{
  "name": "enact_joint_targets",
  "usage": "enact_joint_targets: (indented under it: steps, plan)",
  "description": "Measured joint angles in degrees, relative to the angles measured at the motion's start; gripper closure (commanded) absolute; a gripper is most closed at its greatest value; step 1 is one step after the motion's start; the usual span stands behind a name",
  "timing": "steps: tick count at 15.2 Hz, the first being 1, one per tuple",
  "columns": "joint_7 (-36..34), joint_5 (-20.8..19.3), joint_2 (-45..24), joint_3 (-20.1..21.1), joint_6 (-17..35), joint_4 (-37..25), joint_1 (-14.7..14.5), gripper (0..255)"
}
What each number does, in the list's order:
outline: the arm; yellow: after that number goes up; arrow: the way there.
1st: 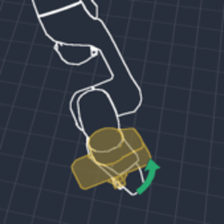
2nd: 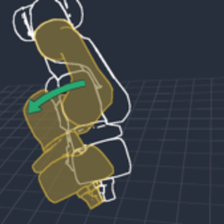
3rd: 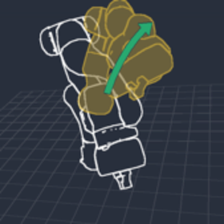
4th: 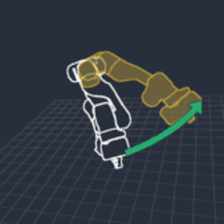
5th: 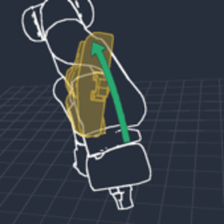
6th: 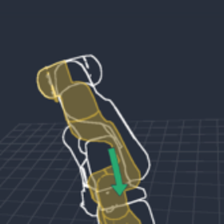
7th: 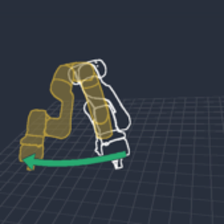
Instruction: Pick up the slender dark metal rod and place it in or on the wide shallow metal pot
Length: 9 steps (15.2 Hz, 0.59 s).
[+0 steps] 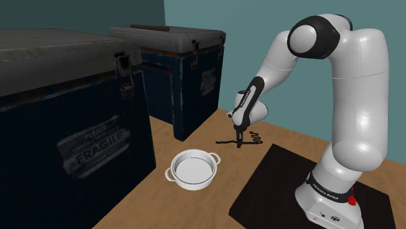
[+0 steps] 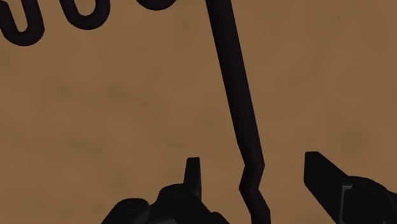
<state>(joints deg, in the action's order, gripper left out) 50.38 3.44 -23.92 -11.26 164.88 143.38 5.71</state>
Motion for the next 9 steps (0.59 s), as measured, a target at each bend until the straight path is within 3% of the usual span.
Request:
enact_joint_targets:
  steps: [9]
  plan:
    - [-1.0,-1.9,5.2,-2.2,-3.7,1.3,-1.5,255]
